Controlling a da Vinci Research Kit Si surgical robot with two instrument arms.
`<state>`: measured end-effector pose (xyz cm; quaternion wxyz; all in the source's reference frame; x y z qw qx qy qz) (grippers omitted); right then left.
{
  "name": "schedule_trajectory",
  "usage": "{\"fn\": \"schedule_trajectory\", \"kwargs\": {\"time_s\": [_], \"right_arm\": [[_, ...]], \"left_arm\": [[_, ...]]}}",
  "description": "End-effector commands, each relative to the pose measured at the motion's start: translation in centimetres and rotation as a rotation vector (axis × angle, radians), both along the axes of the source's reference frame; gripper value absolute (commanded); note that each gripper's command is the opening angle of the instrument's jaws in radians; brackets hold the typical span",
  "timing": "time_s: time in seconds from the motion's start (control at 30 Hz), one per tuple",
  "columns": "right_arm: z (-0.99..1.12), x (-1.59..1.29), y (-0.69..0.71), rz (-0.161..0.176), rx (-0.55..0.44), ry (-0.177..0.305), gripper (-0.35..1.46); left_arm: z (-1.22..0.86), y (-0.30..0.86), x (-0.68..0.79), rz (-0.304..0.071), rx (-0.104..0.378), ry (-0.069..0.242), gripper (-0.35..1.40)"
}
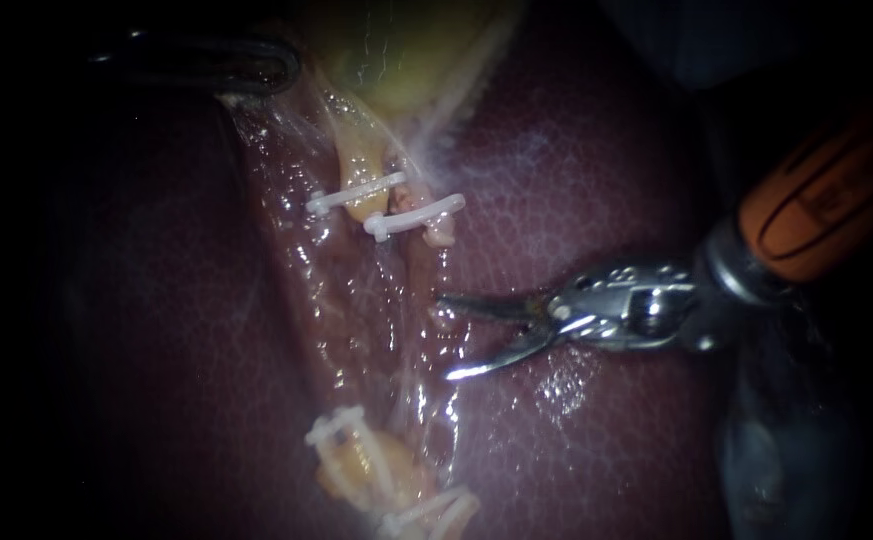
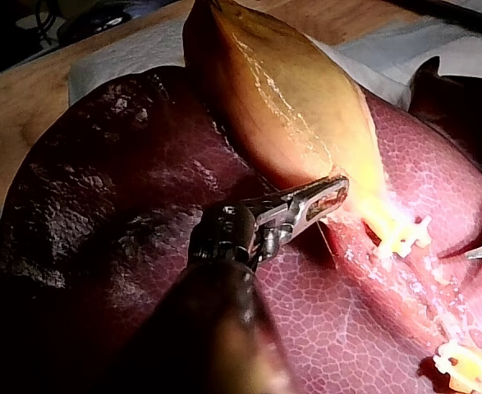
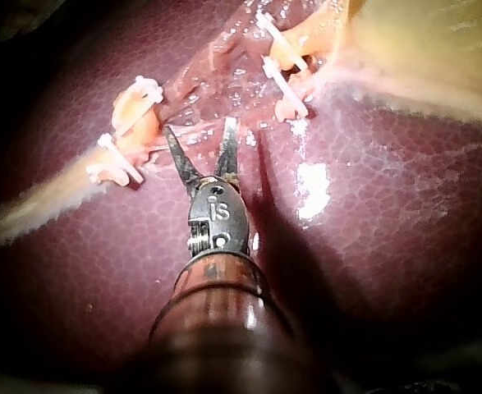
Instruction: Go back from the cut right tube
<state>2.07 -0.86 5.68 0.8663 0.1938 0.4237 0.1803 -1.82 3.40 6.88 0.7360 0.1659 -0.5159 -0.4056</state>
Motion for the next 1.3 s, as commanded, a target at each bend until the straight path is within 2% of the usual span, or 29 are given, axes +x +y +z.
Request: {"fn": "schedule_trajectory", "kwargs": {"time_s": [0.03,0.07,0.17,0.4,0.5,0.67,0.73,0.87,1.1,1.2,1.3], "right_arm": [[-0.04,-0.05,0.01,-0.017,-0.030,-0.037,1.45],[-0.10,-0.11,0.02,-0.023,-0.060,-0.073,1.45],[-0.20,-0.24,0.04,-0.049,-0.121,-0.129,1.45],[-0.25,-0.39,0.06,-0.092,-0.217,-0.235,1.45],[-0.24,-0.43,0.07,-0.100,-0.236,-0.272,1.45],[-0.27,-0.48,0.12,-0.100,-0.215,-0.277,1.45],[-0.29,-0.50,0.13,-0.114,-0.191,-0.252,1.45],[-0.31,-0.53,0.16,-0.119,-0.186,-0.246,1.45],[-0.33,-0.55,0.18,-0.129,-0.173,-0.234,1.45],[-0.33,-0.55,0.18,-0.130,-0.173,-0.234,1.45],[-0.33,-0.55,0.18,-0.131,-0.172,-0.231,1.45]], "left_arm": [[0.00,0.00,0.00,0.000,0.001,0.002,-0.35],[0.00,0.00,0.00,0.000,0.001,0.002,-0.35],[0.00,0.00,0.00,0.000,0.001,0.002,-0.35],[0.01,0.00,-0.01,-0.001,0.000,0.002,-0.35],[0.01,-0.01,-0.02,-0.001,0.000,0.003,-0.35],[0.05,-0.06,-0.07,-0.001,-0.002,0.010,-0.35],[0.09,-0.09,-0.11,-0.001,-0.004,0.019,-0.35],[0.26,-0.23,-0.26,0.024,-0.010,0.025,-0.35],[0.65,-0.49,-0.53,0.051,0.031,0.031,-0.35],[0.70,-0.54,-0.58,0.057,0.035,0.031,-0.35],[0.70,-0.53,-0.58,0.058,0.036,0.030,-0.35]]}}
